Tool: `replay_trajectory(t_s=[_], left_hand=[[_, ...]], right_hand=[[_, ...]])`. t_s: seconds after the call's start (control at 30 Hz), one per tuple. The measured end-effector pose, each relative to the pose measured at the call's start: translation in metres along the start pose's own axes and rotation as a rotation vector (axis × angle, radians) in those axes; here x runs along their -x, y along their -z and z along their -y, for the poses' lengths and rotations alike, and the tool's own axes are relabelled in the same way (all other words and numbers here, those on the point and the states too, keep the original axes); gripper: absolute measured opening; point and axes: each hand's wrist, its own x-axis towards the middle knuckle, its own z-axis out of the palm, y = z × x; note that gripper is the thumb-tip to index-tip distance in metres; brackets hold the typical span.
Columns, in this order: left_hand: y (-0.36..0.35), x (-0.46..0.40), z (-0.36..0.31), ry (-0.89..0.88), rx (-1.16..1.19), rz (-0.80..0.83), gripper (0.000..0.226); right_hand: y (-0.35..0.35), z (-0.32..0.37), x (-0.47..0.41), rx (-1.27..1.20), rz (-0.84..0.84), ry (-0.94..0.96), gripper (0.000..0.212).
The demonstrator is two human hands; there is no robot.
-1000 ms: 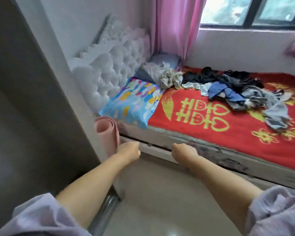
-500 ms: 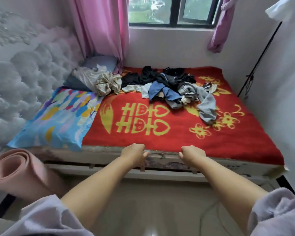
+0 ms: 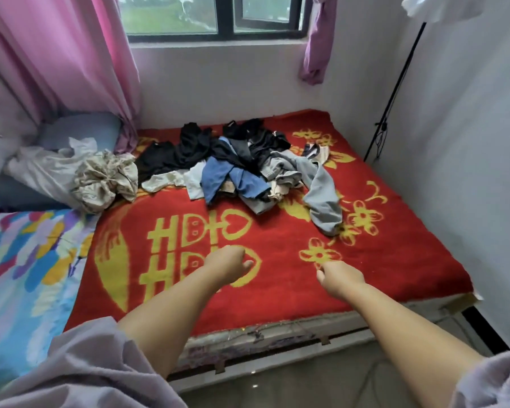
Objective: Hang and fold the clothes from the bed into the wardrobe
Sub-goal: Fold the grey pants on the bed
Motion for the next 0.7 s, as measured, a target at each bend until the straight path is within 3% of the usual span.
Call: replay_trajectory(t_s=[0.33,0.53,0.7], left_hand=[[-0.021,-0.166,-0.049,-0.048,-0.068,0.157,0.037],[-0.046,-0.289,-0.101,0.072,0.099,0.223,0.035],[-0.098,-0.374,-0.155,0.130,0.262,0.253,0.031]], right_hand=[[-0.001,-0.071,-0.143,-0.032,0.124,-0.088,0.036],[0.016,-0.131,-0.276,-0.038,0.200,-0.019,0.030],[0.000,-0.168,-0.391,-0.150,0.219,-0.090,0.033]])
